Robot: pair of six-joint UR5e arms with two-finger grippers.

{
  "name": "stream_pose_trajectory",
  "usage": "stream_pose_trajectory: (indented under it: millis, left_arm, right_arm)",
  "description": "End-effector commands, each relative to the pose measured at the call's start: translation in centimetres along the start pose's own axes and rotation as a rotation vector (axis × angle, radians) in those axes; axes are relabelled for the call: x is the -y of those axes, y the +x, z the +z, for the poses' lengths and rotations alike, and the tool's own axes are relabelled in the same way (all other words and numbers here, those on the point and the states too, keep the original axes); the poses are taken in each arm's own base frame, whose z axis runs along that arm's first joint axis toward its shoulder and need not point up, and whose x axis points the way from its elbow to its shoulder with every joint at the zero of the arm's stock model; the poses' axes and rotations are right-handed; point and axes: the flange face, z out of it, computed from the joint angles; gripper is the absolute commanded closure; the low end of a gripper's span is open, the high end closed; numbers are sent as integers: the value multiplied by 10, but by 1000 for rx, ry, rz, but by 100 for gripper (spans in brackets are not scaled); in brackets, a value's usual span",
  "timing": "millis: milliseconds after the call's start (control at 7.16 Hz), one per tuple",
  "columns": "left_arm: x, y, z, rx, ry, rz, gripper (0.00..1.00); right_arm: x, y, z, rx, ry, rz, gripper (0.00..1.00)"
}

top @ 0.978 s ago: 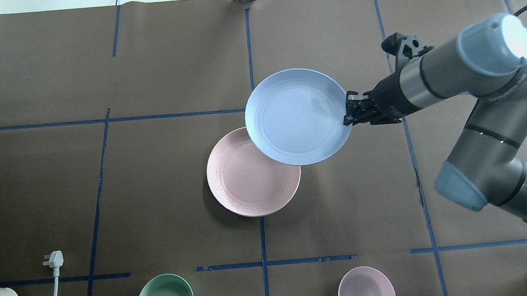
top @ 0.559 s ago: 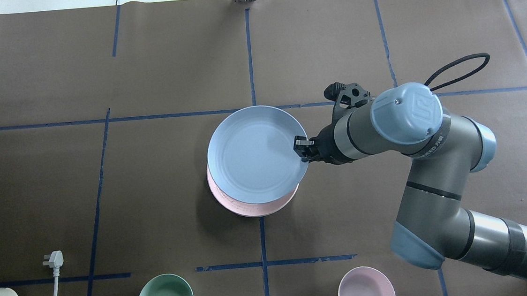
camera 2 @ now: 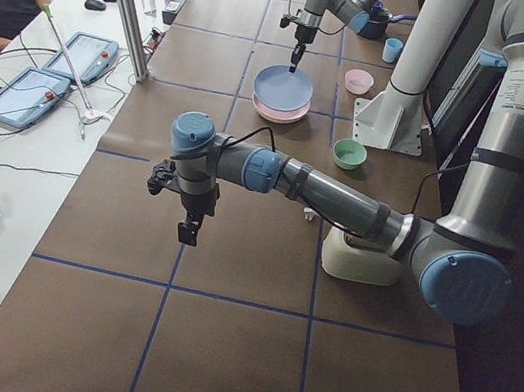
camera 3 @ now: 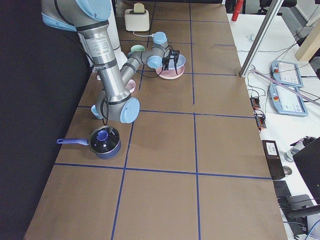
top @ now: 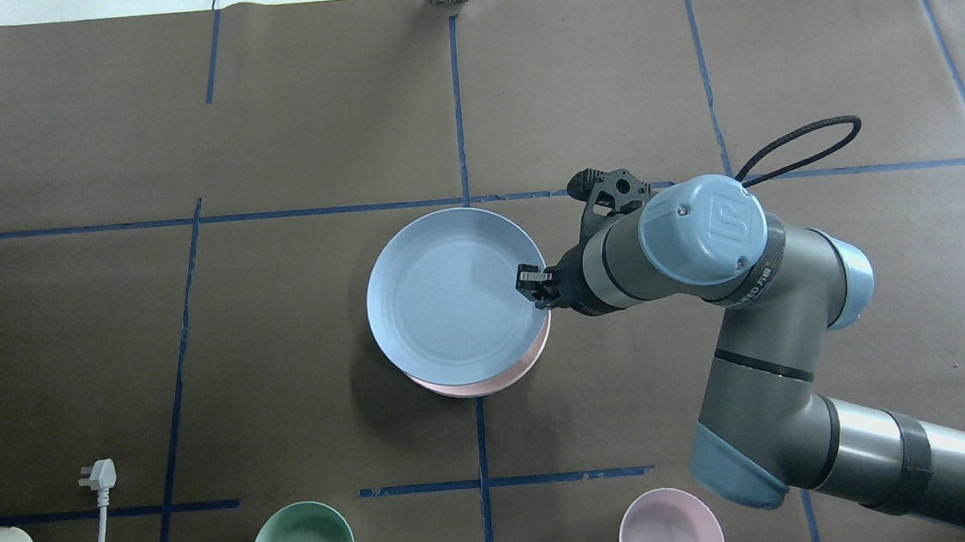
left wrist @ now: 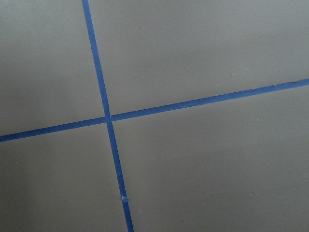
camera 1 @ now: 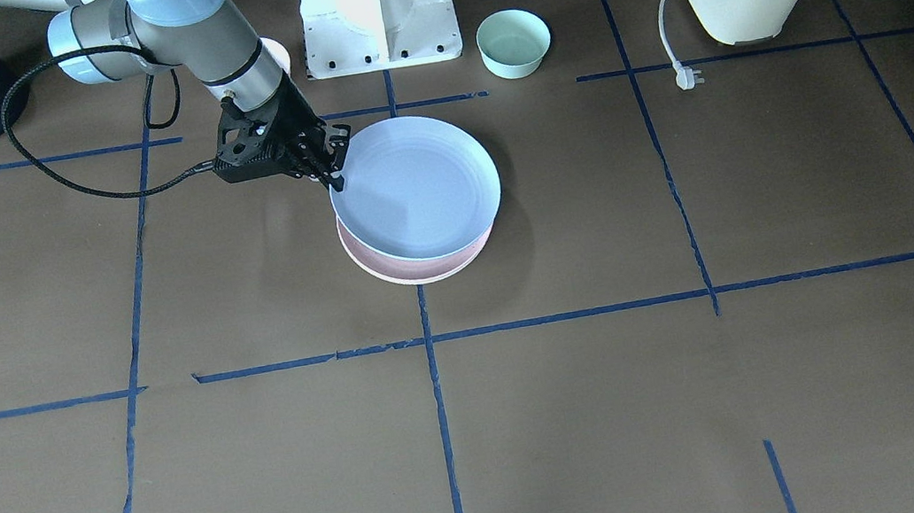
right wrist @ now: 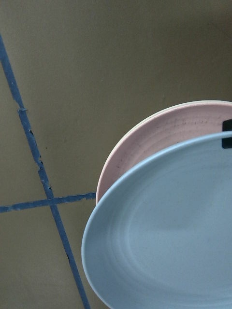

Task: Stack three plates with pink and blue
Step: 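Open the right gripper and withdraw it away from the stack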

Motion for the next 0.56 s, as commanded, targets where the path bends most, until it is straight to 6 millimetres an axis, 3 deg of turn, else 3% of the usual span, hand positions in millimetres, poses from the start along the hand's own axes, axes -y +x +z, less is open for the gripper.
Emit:
stream_pose_trajectory:
  millis: [0,279,419]
  left_arm:
    - [-1,-5,-3,2,4,1,0]
    - [-1,-7,-4,2,6,-3,0]
    - [-2,-12,-1,1,1,-12,0]
  right_arm:
    - [1,2,-5,6,-1,0,0]
    - [4,2,-7,6,0,1,0]
    - [16,7,-13,4,15,10,0]
